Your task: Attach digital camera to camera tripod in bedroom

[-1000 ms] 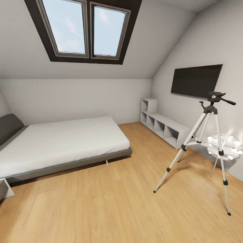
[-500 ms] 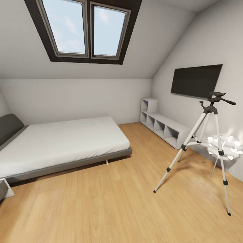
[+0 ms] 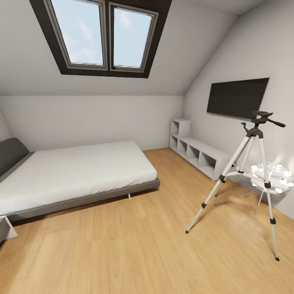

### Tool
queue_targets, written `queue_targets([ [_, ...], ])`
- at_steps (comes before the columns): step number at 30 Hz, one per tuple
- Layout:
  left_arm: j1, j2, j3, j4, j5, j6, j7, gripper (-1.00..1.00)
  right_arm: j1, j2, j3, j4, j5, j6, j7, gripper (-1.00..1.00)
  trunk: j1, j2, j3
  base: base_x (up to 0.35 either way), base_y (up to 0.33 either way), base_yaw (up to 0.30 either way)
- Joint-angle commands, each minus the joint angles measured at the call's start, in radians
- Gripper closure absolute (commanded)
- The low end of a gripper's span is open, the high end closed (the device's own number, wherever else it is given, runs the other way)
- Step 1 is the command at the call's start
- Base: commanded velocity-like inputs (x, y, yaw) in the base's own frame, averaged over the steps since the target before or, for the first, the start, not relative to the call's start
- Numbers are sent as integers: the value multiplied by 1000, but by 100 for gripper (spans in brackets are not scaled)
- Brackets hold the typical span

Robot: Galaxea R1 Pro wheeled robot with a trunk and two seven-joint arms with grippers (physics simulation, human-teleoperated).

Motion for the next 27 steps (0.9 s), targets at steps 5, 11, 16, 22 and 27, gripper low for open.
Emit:
queue_targets([
  [5,-123,3,2,-252,13,289,1,-100,-134,-1,-10,-339,-16,365,2,-100,0,-1,-1,0,0,0],
  [11,-288,-4,7,-274,44,382,-1,-100,-291,0,-13,-390,-42,469,9,-100,0,-1,-1,0,0,0],
  [16,-411,-8,7,-257,101,406,-2,-100,-391,0,-13,-399,-74,506,23,-100,0,-1,-1,0,0,0],
  [22,-517,-18,6,-229,183,414,0,-100,-490,6,-13,-425,-118,584,36,-100,0,-1,-1,0,0,0],
  [27,-543,-52,0,-221,203,400,0,-100,-516,15,-8,-532,-125,684,34,-100,0,-1,-1,0,0,0],
])
